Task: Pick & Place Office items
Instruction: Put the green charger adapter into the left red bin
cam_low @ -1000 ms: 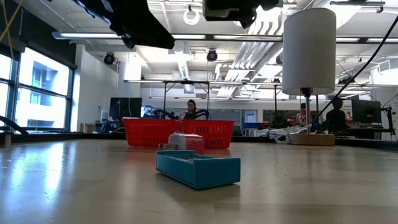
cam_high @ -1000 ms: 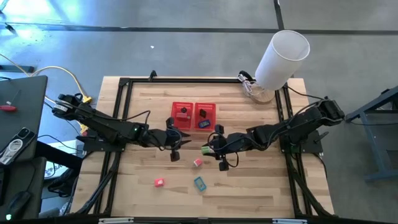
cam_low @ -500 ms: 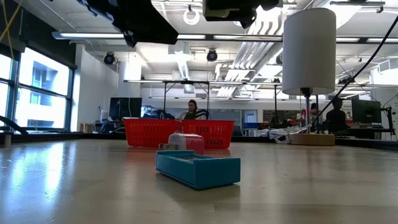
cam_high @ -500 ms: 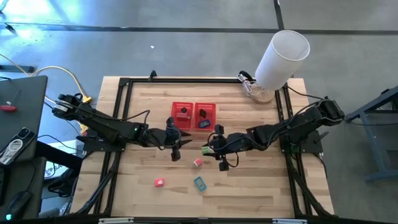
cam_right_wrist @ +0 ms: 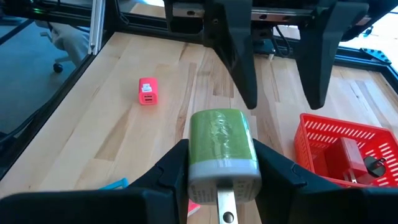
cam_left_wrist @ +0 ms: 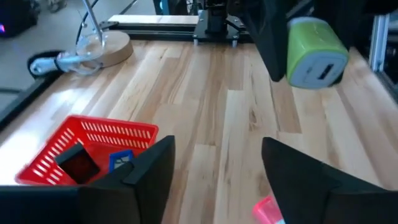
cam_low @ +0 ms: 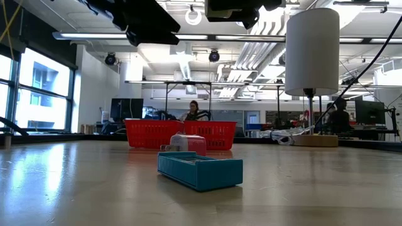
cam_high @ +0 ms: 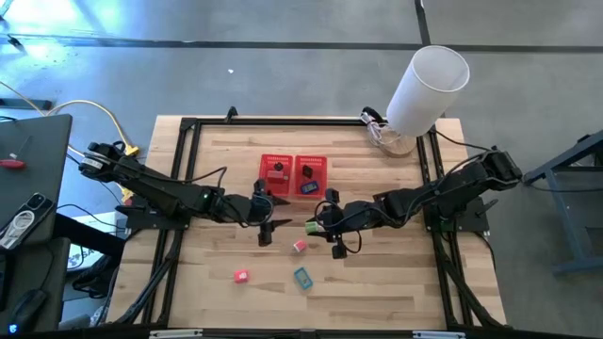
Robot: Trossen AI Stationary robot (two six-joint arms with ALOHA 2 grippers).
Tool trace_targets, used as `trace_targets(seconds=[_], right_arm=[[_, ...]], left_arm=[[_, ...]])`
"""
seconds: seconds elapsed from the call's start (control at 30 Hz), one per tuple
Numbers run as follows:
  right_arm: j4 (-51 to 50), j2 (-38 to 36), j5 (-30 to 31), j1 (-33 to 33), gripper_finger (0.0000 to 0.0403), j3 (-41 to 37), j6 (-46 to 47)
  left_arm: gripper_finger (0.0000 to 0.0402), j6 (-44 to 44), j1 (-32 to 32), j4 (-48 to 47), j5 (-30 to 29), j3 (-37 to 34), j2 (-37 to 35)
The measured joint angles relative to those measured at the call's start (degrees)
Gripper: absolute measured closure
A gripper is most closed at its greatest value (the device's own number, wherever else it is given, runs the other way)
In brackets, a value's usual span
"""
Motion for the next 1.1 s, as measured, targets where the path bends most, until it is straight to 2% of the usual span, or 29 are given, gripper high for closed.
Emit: trace_targets(seconds=[0.13, 0.37, 0.53, 0.77, 0.97, 1.1], right_arm=[[0.0, 0.0, 0.0, 0.0, 0.0285, 0.0, 0.0], [0.02, 0.0, 0.02, 0.0, 0.0285, 0.0, -0.09], [0.85, 0.0, 0.66, -0.01, 0.0285, 0.0, -1.29], [2.03, 0.0, 0.48, -0.04, 0.0285, 0.0, -1.29], [2.21, 0.0, 0.38, -0.07, 0.0285, 0.0, -0.63], [2.16, 0.0, -1.05, -0.47, 0.0285, 0.0, 1.04]], left_arm=[[0.015, -6.21, 0.0, 1.11, 0.04, 0.0, 0.0], [0.0148, -11.88, -0.2, 2.1, 0.23, 0.0, 0.0], [0.0148, -10.7, -0.41, 2.5, 0.37, 0.0, 0.0], [0.0148, 6.55, -2.68, 4.09, 0.18, 0.02, 1.6], [0.0148, 21.6, -5.79, 10.18, -0.42, 0.02, 5.91], [0.0148, 34.59, -8.13, 13.83, -6.04, 0.02, 7.33]])
